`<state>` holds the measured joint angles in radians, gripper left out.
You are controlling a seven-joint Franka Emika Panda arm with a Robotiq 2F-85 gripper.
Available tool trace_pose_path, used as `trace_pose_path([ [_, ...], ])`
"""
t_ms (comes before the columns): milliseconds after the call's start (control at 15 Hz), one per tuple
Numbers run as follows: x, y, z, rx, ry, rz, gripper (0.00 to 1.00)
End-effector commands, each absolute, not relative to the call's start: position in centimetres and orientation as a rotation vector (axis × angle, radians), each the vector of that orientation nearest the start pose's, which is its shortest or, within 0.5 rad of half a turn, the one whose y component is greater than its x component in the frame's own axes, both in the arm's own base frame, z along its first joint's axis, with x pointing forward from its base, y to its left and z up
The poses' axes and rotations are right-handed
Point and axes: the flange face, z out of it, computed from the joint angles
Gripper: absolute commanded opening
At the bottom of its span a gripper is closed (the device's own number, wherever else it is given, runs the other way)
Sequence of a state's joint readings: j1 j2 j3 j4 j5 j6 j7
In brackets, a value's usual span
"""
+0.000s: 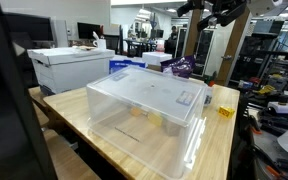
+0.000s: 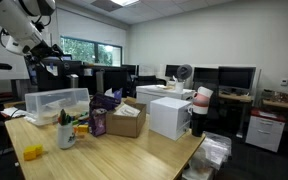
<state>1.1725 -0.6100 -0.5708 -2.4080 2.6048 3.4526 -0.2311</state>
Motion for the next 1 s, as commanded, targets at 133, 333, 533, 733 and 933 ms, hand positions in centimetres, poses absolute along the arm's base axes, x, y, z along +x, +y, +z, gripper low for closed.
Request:
trace_pose_path([
  [133, 33.24, 14.48, 47.93, -1.123, 1.831, 0.148, 1.0],
  [333, 33.25, 14.76, 48.11, -1.096, 1.849, 0.15, 1.0],
  [533, 33.18, 14.98, 48.27, -1.075, 1.861, 0.154, 1.0],
  [733, 33.21, 15.06, 48.28, -1.056, 1.877, 0.154, 1.0],
  [933, 33.2, 15.11, 47.83, -1.048, 1.898, 0.148, 1.0],
])
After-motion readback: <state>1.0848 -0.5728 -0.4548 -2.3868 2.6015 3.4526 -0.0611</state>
